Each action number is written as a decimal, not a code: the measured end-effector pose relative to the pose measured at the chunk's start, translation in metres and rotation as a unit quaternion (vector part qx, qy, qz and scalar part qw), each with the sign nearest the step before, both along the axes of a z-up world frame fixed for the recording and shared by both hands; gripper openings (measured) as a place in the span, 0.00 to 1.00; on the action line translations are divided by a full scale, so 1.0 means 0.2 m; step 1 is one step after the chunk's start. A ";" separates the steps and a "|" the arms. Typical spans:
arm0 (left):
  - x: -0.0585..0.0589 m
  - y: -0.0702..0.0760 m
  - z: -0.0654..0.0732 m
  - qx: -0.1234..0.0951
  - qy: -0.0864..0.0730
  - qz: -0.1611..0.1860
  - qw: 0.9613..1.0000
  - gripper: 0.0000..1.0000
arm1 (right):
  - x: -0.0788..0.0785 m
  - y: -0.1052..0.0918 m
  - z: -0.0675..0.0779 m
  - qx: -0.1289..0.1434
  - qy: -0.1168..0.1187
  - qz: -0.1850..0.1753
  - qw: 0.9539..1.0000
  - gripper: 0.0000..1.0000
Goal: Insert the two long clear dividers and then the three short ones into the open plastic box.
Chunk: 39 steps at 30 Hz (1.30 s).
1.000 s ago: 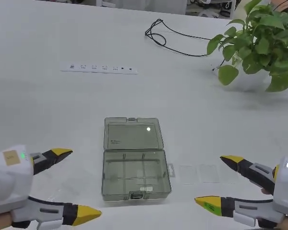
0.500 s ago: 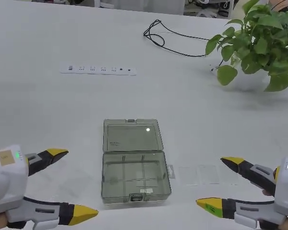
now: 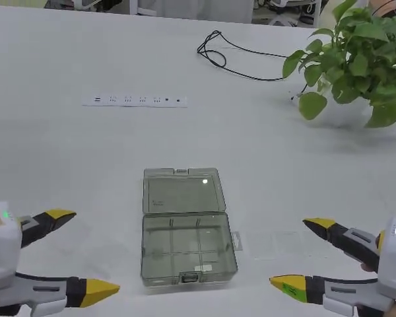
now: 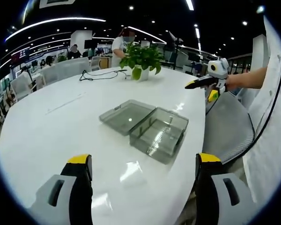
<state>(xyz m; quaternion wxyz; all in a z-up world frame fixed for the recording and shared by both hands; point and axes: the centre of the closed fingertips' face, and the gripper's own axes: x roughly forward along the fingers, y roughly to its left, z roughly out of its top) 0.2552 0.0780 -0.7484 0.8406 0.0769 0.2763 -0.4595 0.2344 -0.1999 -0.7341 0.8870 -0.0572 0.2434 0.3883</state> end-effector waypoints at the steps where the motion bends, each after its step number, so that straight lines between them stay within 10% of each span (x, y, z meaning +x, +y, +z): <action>1: 0.00 0.01 0.00 0.000 0.001 0.002 1.000 0.93 | 0.00 0.00 0.00 0.001 0.000 0.000 1.000 0.81; 17: 0.09 0.28 -0.16 0.063 0.061 0.082 0.993 0.78 | 0.00 0.00 -0.01 0.005 0.003 -0.006 1.000 0.80; 39: 0.12 0.43 -0.40 0.149 0.137 0.111 0.973 0.55 | 0.01 0.01 -0.02 0.008 0.008 -0.010 1.000 0.79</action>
